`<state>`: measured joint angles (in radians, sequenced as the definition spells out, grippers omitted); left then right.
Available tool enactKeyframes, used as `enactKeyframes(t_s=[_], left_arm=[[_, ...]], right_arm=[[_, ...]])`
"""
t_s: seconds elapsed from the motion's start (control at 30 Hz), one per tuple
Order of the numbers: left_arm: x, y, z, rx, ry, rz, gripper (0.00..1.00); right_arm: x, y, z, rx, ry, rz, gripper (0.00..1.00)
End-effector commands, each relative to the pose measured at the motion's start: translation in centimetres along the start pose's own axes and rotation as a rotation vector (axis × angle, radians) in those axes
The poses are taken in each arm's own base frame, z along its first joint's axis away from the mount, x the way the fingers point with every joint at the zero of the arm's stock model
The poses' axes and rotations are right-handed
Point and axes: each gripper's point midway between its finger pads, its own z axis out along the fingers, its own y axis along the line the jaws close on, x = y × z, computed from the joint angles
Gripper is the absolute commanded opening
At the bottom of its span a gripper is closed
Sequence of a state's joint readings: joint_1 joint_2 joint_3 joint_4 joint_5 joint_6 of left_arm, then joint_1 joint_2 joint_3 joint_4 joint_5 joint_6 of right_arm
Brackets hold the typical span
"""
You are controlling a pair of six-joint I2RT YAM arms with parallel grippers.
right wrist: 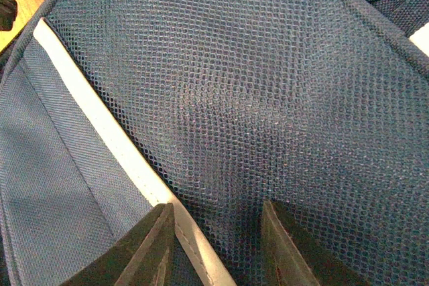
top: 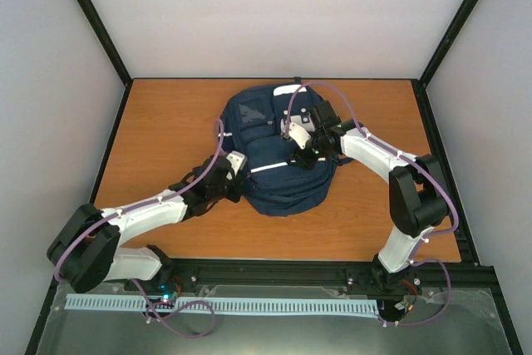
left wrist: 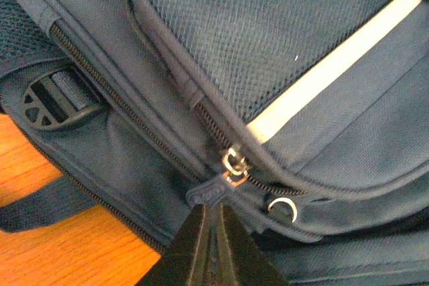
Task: Pack the student bag
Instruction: Zip the student bag at the center of the board.
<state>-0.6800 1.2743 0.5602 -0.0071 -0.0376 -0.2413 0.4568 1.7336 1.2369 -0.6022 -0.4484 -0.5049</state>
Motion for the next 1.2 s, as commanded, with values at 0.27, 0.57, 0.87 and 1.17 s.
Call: enactKeyframes(t_s=[0.27, 0.57, 0.87, 1.17], left_arm=[[-0.1, 0.3, 1.3, -0.06, 0.02, 0.067, 0.45], [-0.9, 0.0, 3.6, -0.056, 0.009, 0.15, 0.35], [-3.0, -1.9, 1.7, 0.043, -0.113, 0.184, 0.11], [-1.7, -1.8, 0.4, 0.047, -0.069, 0.105, 0.01]], right_arm=[[1.3, 0.3, 1.0, -0.026, 0.04, 0.02, 0.36], [1.5, 0.4, 1.2, -0.035, 0.046, 0.023, 0.36], [1.6, 0.4, 1.3, -0.037, 0.05, 0.023, 0.36], [1.8, 0.4, 1.5, -0.042, 0.056, 0.027, 0.35]])
